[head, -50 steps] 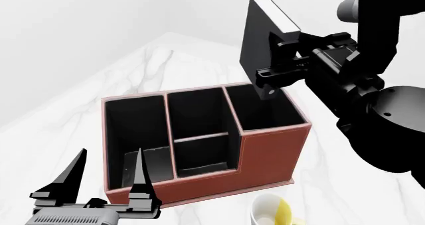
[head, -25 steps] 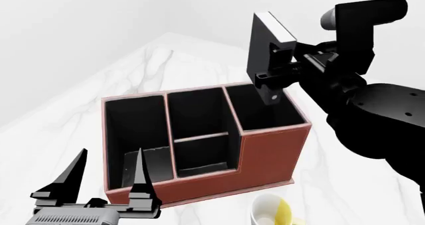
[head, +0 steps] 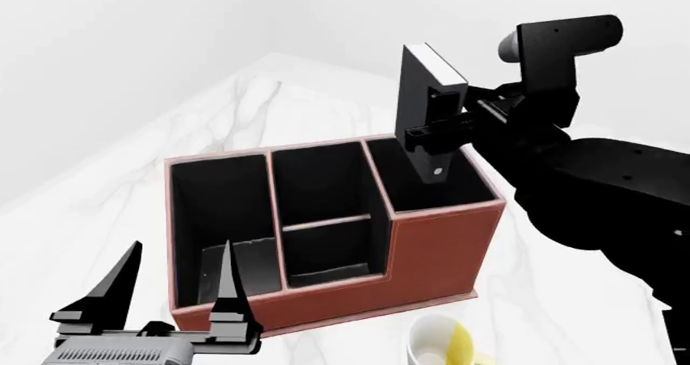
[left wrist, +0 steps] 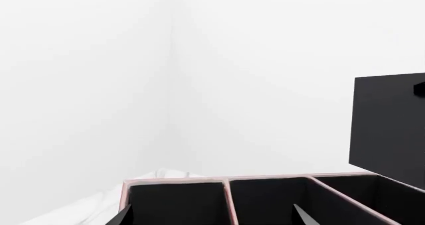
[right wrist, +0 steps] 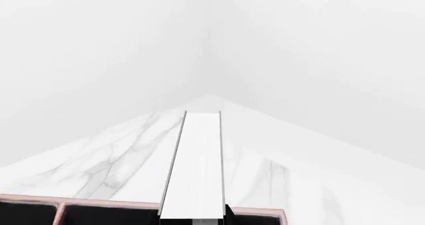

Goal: Pick up the book and place it in the right compartment of the caddy.

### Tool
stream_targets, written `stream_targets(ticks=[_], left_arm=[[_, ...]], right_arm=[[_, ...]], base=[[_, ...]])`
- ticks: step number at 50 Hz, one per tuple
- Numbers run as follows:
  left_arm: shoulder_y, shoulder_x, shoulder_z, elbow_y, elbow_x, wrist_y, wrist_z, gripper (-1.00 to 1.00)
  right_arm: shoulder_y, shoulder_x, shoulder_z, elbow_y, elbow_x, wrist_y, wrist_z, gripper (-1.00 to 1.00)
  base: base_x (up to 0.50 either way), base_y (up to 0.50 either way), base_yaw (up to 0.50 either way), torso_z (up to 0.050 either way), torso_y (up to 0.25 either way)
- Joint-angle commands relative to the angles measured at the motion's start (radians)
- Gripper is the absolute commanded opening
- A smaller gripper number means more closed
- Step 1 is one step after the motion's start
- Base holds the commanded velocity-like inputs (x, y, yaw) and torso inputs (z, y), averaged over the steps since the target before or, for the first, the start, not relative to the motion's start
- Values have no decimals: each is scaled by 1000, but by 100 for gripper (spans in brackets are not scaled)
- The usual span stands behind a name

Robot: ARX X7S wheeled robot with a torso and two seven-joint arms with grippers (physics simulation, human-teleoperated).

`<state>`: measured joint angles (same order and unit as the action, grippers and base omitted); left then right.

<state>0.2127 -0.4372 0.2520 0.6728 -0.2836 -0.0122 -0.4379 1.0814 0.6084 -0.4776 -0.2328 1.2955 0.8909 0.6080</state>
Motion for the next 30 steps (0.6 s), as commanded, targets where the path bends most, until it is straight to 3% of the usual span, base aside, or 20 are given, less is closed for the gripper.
stream_targets(ticks=[1, 30], left_arm=[[0, -2, 2, -3, -1, 5, -1, 100], [-2, -8, 7, -4, -2, 6, -7, 100]], right_arm=[[10, -7, 18, 14, -35, 5, -11, -100], [-28, -16, 0, 40, -70, -36, -46, -100]], base=[[0, 0, 0, 0, 11], [0, 0, 0, 0, 1]])
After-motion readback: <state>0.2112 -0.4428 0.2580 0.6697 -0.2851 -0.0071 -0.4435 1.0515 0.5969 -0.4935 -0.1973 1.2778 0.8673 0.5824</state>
